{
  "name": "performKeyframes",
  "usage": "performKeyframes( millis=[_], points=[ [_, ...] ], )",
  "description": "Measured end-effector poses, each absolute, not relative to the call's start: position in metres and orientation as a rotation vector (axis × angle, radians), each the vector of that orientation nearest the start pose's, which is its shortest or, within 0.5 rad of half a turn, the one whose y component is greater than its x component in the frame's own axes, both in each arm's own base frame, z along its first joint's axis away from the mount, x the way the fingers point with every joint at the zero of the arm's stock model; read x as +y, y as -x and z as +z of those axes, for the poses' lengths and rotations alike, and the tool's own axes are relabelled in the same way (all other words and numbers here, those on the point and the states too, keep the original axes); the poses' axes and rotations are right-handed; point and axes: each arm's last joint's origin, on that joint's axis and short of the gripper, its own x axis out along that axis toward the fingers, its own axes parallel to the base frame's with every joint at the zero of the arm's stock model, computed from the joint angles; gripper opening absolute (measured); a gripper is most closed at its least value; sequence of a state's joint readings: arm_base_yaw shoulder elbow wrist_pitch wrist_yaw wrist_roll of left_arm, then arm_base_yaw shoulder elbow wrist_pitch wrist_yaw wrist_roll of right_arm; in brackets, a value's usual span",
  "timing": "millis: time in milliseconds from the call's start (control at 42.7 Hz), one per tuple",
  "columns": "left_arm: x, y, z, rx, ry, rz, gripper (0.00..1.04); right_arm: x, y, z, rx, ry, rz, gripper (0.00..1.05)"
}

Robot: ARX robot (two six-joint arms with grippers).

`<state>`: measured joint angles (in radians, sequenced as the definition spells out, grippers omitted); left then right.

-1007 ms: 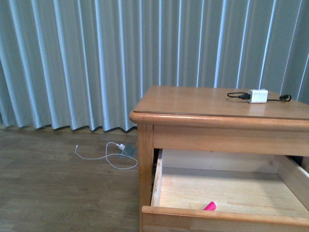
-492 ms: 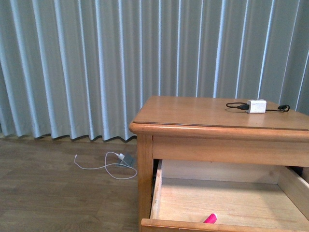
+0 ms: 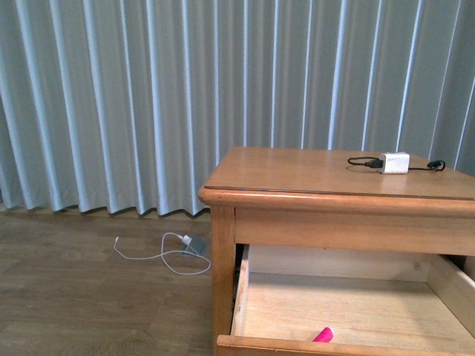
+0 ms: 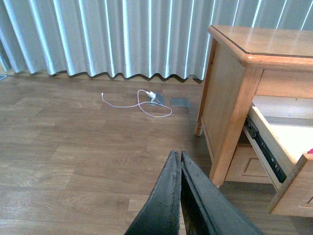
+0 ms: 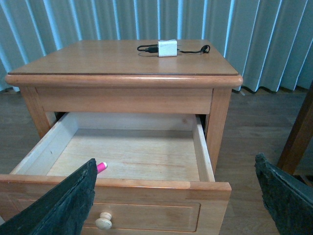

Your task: Place pink marker in drawer with both arms

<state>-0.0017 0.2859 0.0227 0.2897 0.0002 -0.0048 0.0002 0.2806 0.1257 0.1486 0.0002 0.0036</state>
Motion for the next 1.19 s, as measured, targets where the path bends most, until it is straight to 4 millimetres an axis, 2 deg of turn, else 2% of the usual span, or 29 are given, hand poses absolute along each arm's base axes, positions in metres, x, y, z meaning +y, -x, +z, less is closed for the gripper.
performKeyframes(
  millis=[632, 820, 960, 1101, 1194],
  points=[
    [0.0, -0.097, 0.171, -0.02, 0.005, -0.002, 0.04, 0.0, -0.114, 0.197, 0.006, -0.004, -0.001, 0.96],
    [0.0, -0.097, 0.171, -0.02, 0.005, -0.002, 0.46, 0.0, -0.114, 0.197, 0.011, 0.0, 0.004, 0.96],
    [0.0, -0.097, 0.171, -0.02, 0.005, -0.002, 0.76, 0.004, -0.118, 0.186, 0.227, 0.033, 0.066, 0.96],
    [0.0, -0.097, 0.171, -0.02, 0.005, -0.002, 1.0, 0.007, -0.131, 0.181, 0.419, 0.016, 0.114, 0.96],
    [0.0, -0.097, 0.171, -0.02, 0.004, -0.002, 0.98, 0.009, -0.152, 0.18, 0.53, -0.02, 0.136, 0.96]
  ],
)
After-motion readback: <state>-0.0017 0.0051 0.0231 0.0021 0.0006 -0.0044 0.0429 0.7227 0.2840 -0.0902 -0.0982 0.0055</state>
